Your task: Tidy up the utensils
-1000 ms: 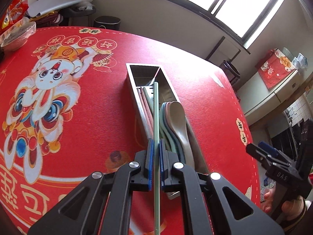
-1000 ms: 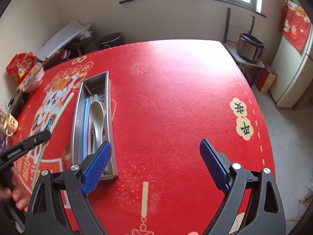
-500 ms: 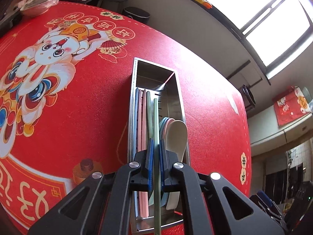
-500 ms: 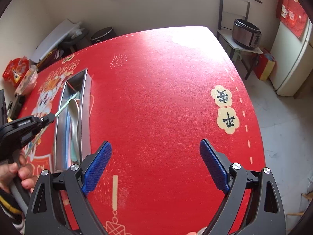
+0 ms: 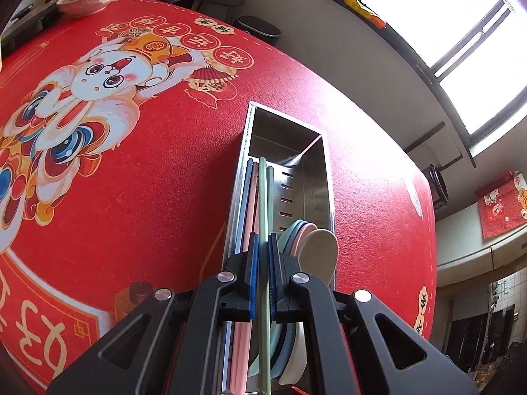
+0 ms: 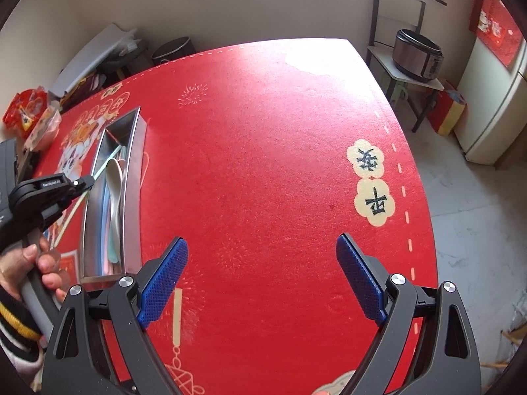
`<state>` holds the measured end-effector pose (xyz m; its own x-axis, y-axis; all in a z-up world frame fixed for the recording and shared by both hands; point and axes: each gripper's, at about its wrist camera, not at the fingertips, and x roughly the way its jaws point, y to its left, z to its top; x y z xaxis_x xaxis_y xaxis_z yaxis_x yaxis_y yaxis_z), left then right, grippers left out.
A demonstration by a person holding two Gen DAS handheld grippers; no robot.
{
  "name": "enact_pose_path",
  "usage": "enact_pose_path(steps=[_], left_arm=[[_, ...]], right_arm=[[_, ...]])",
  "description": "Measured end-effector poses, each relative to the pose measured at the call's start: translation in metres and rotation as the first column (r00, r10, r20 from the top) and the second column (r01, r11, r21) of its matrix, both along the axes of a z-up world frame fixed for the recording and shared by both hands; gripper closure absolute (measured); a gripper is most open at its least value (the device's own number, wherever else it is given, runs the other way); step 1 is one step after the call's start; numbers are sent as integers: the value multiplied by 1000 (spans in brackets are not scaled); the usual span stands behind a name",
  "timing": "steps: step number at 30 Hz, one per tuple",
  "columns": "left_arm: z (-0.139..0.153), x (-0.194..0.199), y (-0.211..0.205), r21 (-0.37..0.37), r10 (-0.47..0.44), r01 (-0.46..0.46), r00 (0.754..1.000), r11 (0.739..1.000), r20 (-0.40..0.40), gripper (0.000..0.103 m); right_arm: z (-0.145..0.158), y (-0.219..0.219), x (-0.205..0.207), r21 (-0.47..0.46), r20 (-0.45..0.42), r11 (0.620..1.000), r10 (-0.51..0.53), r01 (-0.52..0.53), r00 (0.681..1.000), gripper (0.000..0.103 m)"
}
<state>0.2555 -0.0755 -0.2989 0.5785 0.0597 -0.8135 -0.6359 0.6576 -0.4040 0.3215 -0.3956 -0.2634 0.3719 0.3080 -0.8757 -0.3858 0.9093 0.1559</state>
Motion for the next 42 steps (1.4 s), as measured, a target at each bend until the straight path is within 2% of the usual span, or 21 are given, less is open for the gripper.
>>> enact_pose_path(steps=[6,9,12,14,15,19,20,23,26,29,31,38,42], left_arm=[[-3,2,-2,1,-44,44,999,999,-30,96],[0,2,-4,12,-66,66,997,998,-32,89],[10,-1,-7,40,-100,101,995,994,-24,76],[20,-5,-9,74,-128,130,991,989,-29,60],[26,-7,-10,90,-139,141,990,986,-26,56],[58,-19,-7,178,-183,181,983,967,-4,38],[68,-24,-6,201,-192,187,981,962,5,31],[102,-41,-1,284,-235,214,971,935,43,18],[138,-59,2,385,-293,250,954,889,58,10],[172,-80,7,470,-350,277,934,838,73,6],[192,-97,12,510,-373,278,923,814,93,6],[232,-144,30,589,-449,298,885,751,125,6],[239,-160,39,600,-476,307,868,739,142,6]], right_arm=[[1,1,-1,1,-2,1000,-6,6,1000,15],[1,3,-2,4,-6,1000,-10,10,1000,15],[3,5,-3,12,-7,1000,-15,15,1000,15],[6,9,-4,20,-10,1000,-21,22,1000,15],[9,12,-5,28,-7,999,-22,22,1000,15],[28,23,-12,67,31,997,-35,33,999,15],[35,25,-15,80,41,996,-44,40,998,15],[58,35,-25,100,94,994,-61,52,994,15],[86,47,-38,101,172,993,-84,67,981,15],[113,56,-58,121,237,987,-137,110,962,15],[129,64,-71,123,276,983,-167,137,946,15],[167,89,-118,122,371,966,-258,229,892,15],[176,105,-138,87,412,954,-297,287,861,15]])
